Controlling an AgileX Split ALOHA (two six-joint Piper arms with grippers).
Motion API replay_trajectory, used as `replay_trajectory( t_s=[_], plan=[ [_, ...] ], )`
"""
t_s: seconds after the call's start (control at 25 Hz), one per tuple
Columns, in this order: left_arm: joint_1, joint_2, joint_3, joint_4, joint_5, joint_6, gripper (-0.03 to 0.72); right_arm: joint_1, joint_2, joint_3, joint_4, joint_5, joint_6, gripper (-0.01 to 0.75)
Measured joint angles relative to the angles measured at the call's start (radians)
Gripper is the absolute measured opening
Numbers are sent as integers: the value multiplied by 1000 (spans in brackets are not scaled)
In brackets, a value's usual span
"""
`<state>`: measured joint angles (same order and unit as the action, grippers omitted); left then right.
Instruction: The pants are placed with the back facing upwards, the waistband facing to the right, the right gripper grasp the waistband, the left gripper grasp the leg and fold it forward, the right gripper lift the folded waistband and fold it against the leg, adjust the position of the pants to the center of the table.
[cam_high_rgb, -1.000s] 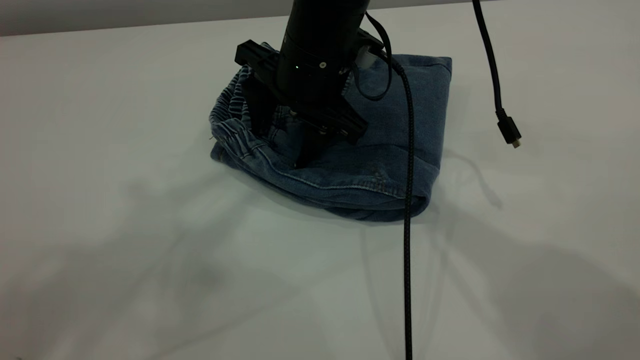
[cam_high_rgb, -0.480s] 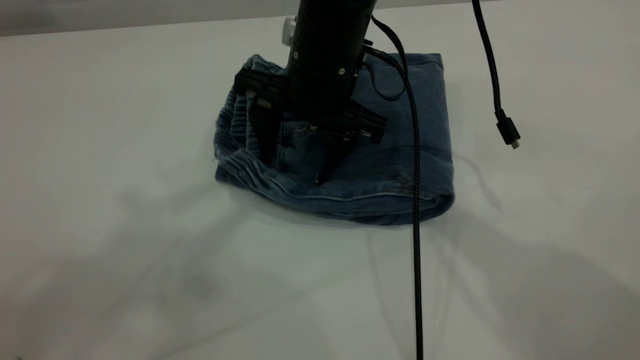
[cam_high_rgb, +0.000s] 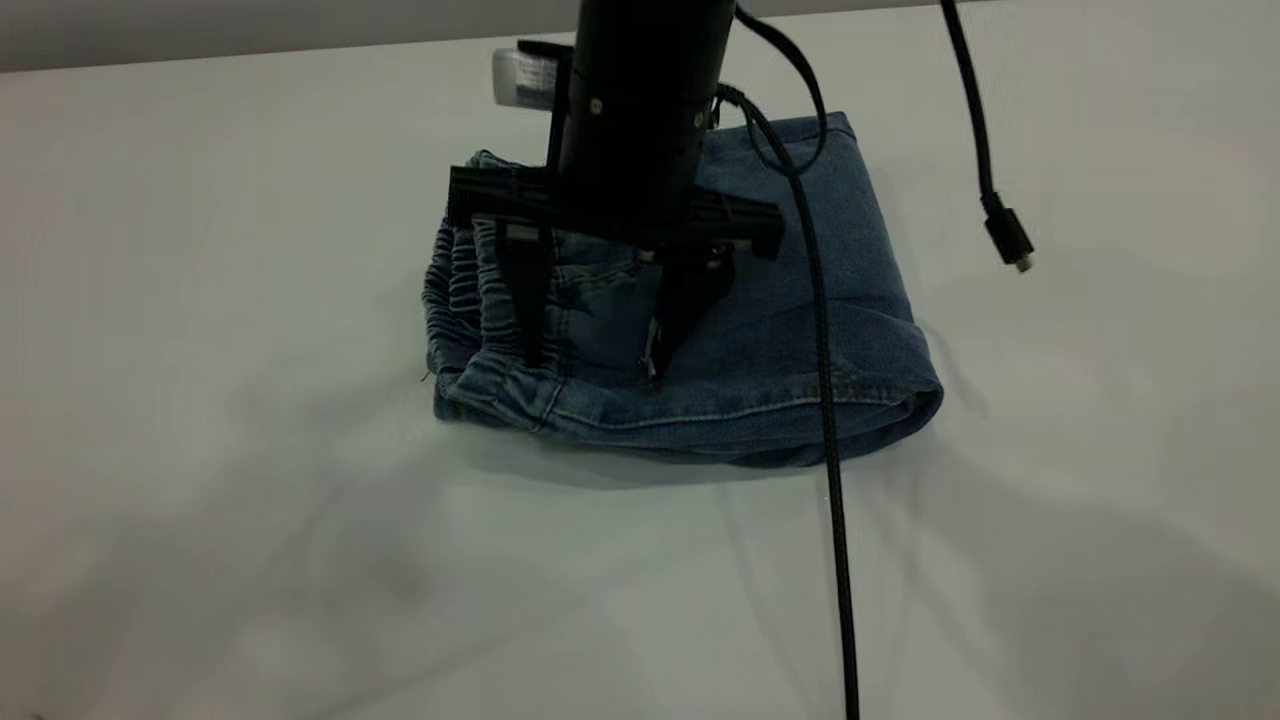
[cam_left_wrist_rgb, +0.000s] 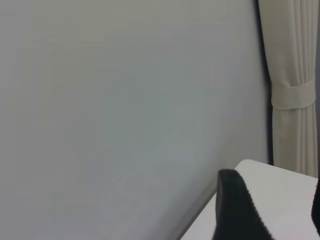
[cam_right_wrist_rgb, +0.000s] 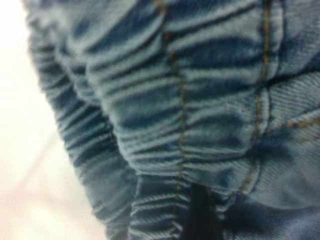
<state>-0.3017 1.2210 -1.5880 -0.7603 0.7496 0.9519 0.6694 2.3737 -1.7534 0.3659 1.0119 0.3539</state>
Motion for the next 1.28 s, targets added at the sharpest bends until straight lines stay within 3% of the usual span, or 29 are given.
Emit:
replay_trajectory(
  t_s=[0.64, 0.96, 1.08, 1.28],
  plan=[
    [0, -64, 0, 1, 0, 3, 348, 0, -285, 0, -7, 10, -146, 459],
    [0, -168, 0, 146, 23, -5, 348, 0, -555, 0, -4, 151, -397, 428],
    [0, -219, 0, 192, 79, -53, 348, 0, -671, 0, -3, 212, -468, 419],
    [0, -306, 0, 245, 235, -153, 348, 0, -883, 0, -10, 215, -528, 416]
  ],
)
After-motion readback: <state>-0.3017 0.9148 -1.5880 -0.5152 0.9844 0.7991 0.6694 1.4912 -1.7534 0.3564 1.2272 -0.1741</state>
